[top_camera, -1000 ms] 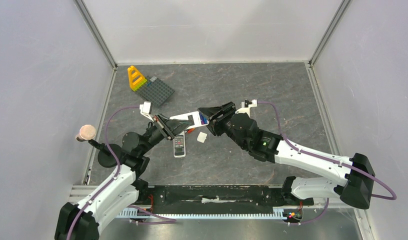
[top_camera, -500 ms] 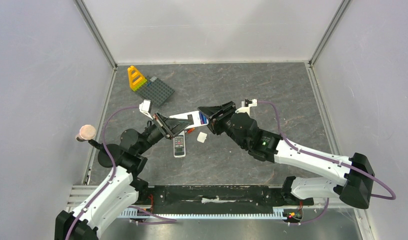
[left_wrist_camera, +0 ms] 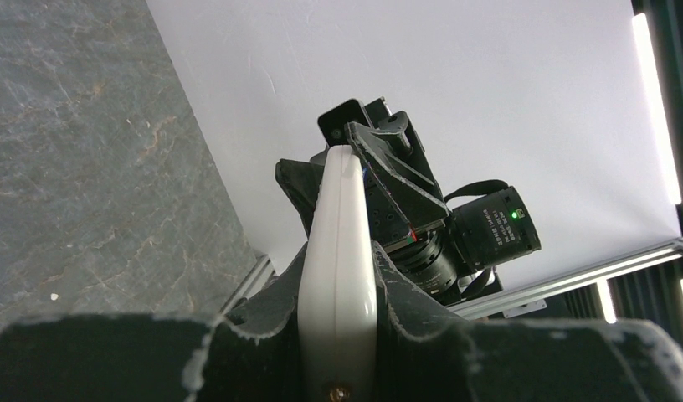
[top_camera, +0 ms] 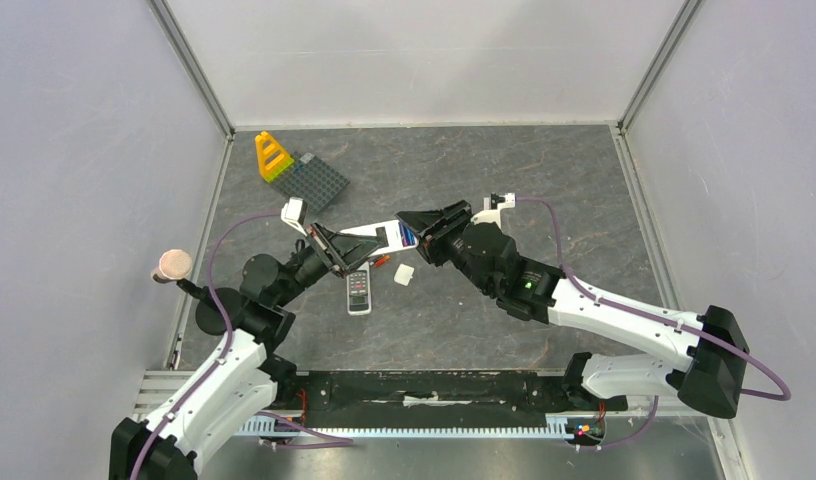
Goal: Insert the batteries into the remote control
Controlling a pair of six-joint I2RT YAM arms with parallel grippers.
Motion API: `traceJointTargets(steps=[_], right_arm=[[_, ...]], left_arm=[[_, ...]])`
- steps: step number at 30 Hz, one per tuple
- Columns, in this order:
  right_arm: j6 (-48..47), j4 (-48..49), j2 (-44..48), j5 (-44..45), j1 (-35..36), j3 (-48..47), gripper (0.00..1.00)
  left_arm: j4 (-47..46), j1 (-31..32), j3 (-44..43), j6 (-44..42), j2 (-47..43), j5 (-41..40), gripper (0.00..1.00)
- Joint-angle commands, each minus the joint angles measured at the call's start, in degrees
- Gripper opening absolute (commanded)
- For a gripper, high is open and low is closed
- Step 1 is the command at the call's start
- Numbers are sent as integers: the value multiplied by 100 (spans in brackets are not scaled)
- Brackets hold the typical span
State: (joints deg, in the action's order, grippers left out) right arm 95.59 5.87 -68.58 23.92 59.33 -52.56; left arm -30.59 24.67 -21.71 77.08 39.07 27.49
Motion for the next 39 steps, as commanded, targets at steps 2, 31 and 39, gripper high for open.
traceJointTargets(steps=[2, 31, 39], right_arm=[[-449, -156, -78, -177, 39, -21, 25], [-2907, -44, -19, -53, 44, 133, 47], [-2771, 2, 161, -154, -8, -141, 84]], left_arm=[[-622, -10, -330, 488, 61, -15, 2], [-129, -11, -800, 1661, 228, 29, 2], [286, -13, -720, 1281, 145, 39, 2]])
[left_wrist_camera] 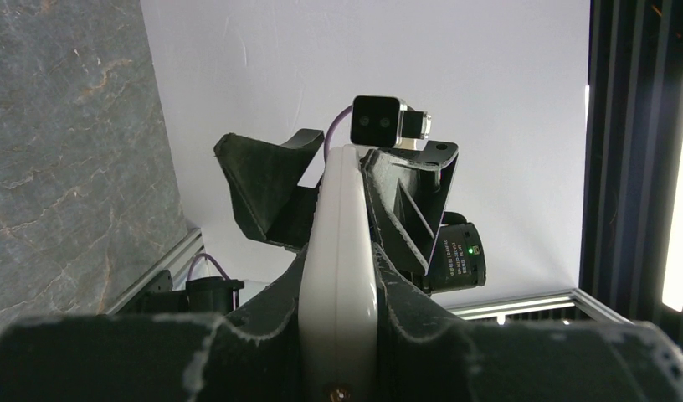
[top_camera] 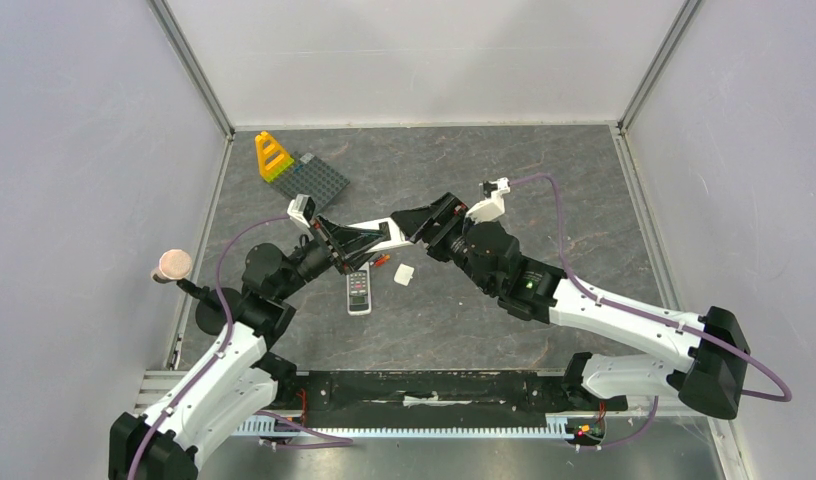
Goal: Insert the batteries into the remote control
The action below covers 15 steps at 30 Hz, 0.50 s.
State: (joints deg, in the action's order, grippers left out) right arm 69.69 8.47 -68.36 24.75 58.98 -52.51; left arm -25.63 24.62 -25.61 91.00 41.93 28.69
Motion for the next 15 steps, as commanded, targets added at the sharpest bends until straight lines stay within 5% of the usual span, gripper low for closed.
traceJointTargets(steps=[1, 5, 15], right_arm=[[-223, -165, 205, -331, 10, -137, 87], [-457, 3, 471, -749, -101, -87, 93], [-916, -209, 1339, -1850, -584, 493, 88]], left_arm=[[-95, -10, -351, -224, -154, -74, 2], [264, -4, -366, -613, -196, 0, 2], [170, -9, -484, -813, -35, 624, 2]])
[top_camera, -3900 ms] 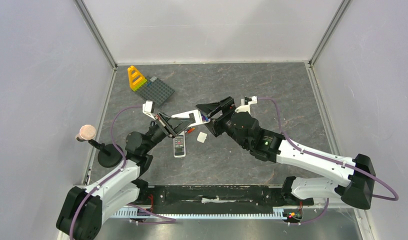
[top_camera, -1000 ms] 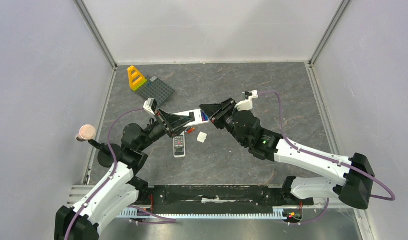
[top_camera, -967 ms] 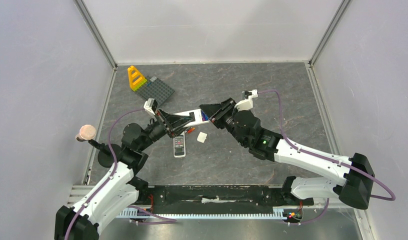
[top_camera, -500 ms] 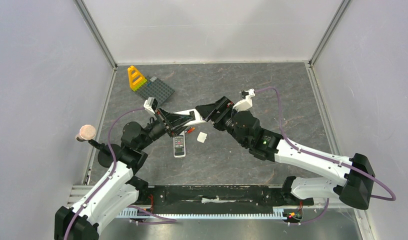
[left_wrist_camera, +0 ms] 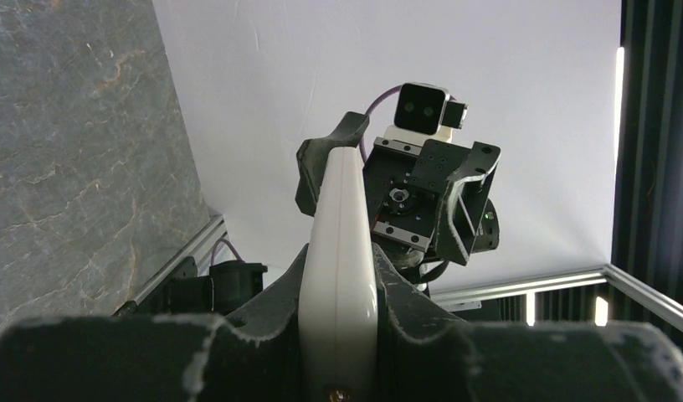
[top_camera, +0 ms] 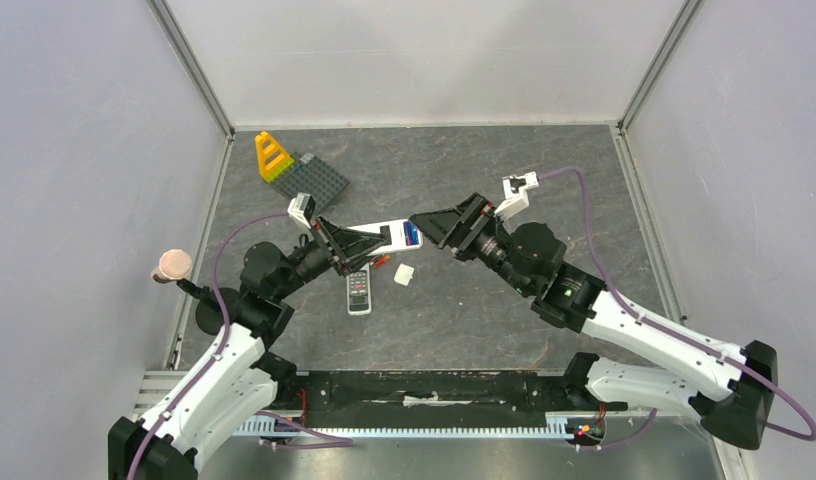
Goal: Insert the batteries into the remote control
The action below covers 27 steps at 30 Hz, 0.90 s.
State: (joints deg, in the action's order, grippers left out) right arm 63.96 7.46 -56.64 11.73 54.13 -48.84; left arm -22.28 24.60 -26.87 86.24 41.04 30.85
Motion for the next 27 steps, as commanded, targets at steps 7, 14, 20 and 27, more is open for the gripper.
traceJointTargets(steps=[7, 14, 20, 27], right_arm=[[-526, -83, 3, -1023, -192, -8, 77], [-223, 117, 31, -1086, -249, 263, 46], [-30, 229, 212, -1139, -328, 584, 27], [12, 263, 172, -1328, -376, 629, 6]], left_arm=[[-304, -9, -492, -421, 202, 1008, 2], [-258, -4, -568, -494, 180, 1073, 2], [-259, -6, -596, -503, 190, 1099, 2], [-262, -5, -587, -500, 188, 1090, 2]])
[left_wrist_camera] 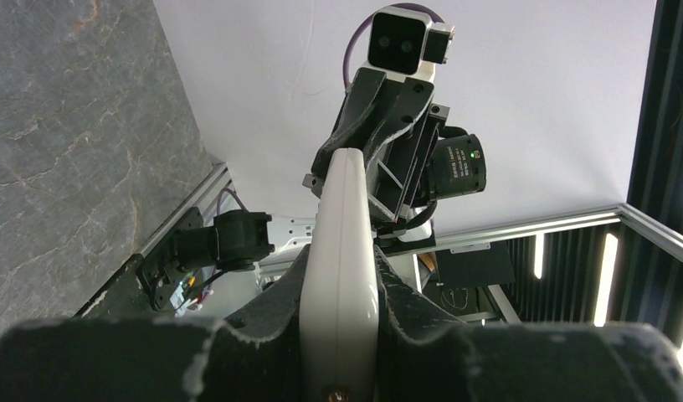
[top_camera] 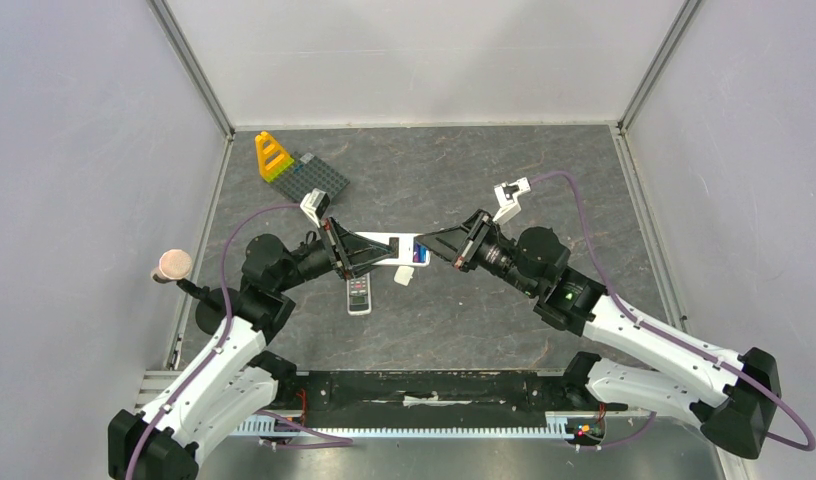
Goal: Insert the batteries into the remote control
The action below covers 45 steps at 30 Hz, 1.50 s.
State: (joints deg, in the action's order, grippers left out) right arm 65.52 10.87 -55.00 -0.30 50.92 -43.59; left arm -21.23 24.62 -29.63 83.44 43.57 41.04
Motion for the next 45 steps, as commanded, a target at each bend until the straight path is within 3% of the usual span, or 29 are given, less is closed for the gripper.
traceJointTargets(steps=[1, 2, 6, 8, 12, 16, 21, 26, 35, 45], right_arm=[[-124, -78, -2, -141, -59, 101, 7], [-91, -78, -17, -154, -66, 89, 12], [19, -67, 22, -167, -91, 83, 56], [37, -50, 129, -100, -98, 113, 71], [45, -91, 399, -6, -120, 233, 84], [32, -520, 725, 212, -165, 324, 86], [-400, -1861, 1096, 788, -234, 313, 86], [-1127, -2918, 845, 1413, -324, 71, 83], [-1224, -3165, -1745, 1799, -213, -1180, 52], [-1337, -3418, -4258, 2548, 389, -3006, 51]], left_arm=[[-373, -5, -313, -227, -62, 68, 2], [-371, -6, -307, -236, -62, 63, 2], [-349, -7, -304, -294, -64, 46, 2], [-329, -3, -307, -325, -59, 47, 2], [-282, -11, -307, -413, -36, 54, 2], [117, -19, -322, -754, -112, -15, 2], [2221, -18, -563, -2219, -421, -592, 2], [4040, -22, -749, -3450, -665, -1576, 2], [5121, -25, -1258, -4248, -615, -2629, 2], [5411, -23, -1335, -4683, -478, -3204, 2]])
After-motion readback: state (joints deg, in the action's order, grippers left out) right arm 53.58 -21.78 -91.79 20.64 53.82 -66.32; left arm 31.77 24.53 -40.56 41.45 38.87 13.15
